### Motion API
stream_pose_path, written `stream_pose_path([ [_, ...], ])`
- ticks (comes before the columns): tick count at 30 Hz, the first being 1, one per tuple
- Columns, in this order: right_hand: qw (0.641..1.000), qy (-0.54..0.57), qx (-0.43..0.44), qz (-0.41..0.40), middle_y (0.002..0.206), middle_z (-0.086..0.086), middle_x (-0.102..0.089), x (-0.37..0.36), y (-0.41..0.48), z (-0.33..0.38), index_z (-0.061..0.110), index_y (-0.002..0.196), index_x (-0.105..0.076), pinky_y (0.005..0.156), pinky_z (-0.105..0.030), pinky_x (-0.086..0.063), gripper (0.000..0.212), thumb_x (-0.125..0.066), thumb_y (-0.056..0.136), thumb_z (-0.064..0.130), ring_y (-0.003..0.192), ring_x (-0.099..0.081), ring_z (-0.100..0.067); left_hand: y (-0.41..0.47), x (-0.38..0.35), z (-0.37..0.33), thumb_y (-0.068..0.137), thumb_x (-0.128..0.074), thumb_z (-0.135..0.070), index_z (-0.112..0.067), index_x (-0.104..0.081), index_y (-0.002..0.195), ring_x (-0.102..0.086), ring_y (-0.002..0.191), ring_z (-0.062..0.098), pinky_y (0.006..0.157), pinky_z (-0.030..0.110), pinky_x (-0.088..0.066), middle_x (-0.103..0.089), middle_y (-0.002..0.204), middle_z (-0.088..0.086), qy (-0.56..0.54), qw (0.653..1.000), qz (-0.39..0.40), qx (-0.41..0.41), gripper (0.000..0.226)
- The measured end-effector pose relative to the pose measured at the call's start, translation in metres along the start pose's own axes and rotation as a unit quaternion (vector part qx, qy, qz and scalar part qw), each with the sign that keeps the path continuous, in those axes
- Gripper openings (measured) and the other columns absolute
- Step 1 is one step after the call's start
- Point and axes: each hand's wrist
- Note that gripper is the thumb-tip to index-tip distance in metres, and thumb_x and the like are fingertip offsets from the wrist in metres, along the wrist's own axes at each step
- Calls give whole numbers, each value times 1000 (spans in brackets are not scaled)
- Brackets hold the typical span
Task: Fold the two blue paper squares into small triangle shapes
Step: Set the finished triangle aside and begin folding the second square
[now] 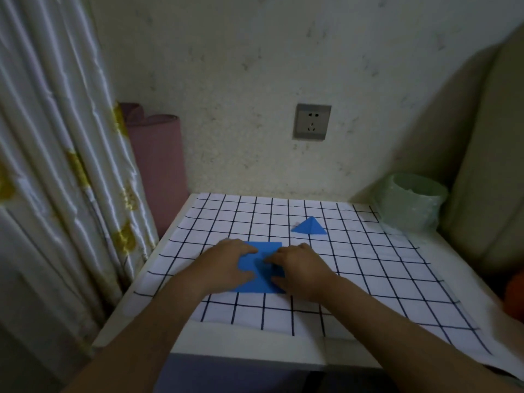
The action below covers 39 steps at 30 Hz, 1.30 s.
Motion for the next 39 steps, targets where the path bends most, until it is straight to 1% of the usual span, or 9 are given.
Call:
stream_pose_path([
  [4,1000,19,-16,18,115,2,-54,5,-23,-9,36,143,-43,94,-37,-34,66,-53,84,66,105,-50,-18,-6,-4,-12,65,-76,-60,-41,-44,138,-36,131,10,101,28,-37,-41,141,-15,47,996,72,-21,82],
  [7,999,-32,-10,40,118,-1,-47,8,-41,-18,39,142,-44,96,-38,-31,70,-48,81,75,108,-43,-19,-8,-17,-23,69,-71,-66,-39,-36,145,-25,141,13,110,32,-28,-26,154,-13,41,991,129,-10,88],
  [9,998,-35,-23,49,129,-1,-46,11,-52,-26,38,141,-45,104,-42,-28,72,-44,81,78,119,-43,-19,-4,-23,-32,76,-66,-64,-35,-36,148,-19,144,12,115,35,-21,-22,157,-12,58,990,129,-23,83],
  [12,996,-40,-54,62,150,1,-38,15,-63,-39,36,141,-45,116,-52,-13,78,-37,79,82,137,-34,-18,0,-29,-45,85,-63,-55,-33,-42,145,-27,138,9,112,30,-25,-32,148,-12,33,991,124,-47,68],
  [16,993,6,-105,57,151,5,-39,16,-78,-53,30,142,-41,118,-52,-8,85,-32,78,85,137,-35,-13,0,-40,-60,93,-61,-41,-35,-43,144,-39,130,6,107,25,-33,-43,140,-14,-34,992,92,-76,54],
  [22,988,105,-68,93,163,11,-9,9,-88,-54,40,152,-18,118,-39,-12,93,-46,75,83,147,-17,-12,1,-49,-61,82,-63,-64,-34,-37,148,-19,143,7,113,28,-16,-24,158,-13,34,990,98,-99,78],
  [31,995,84,-46,10,138,7,-54,13,-93,-52,31,142,-45,106,-33,-38,65,-62,85,55,122,-51,-11,0,-54,-59,81,-70,-55,-37,-45,141,-37,128,1,105,20,-28,-42,141,-18,3,991,55,-123,68],
  [36,991,120,-61,6,137,11,-53,24,-99,-57,35,141,-43,99,-25,-44,60,-66,87,21,119,-52,-10,1,-55,-60,89,-70,-35,-33,-51,135,-51,116,2,98,21,-43,-55,131,-16,-36,992,3,-124,50],
  [39,995,88,-50,13,119,11,-62,28,-102,-63,33,124,-61,86,-21,-45,35,-64,90,25,105,-57,-9,0,-55,-58,91,-66,-36,-38,-54,129,-53,112,-2,94,19,-46,-58,127,-19,-51,991,-6,-124,39],
])
Point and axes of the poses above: each hand's wrist, its own y-axis towards the middle knuckle, its own x-axis out of the back of the hand, z = x × y
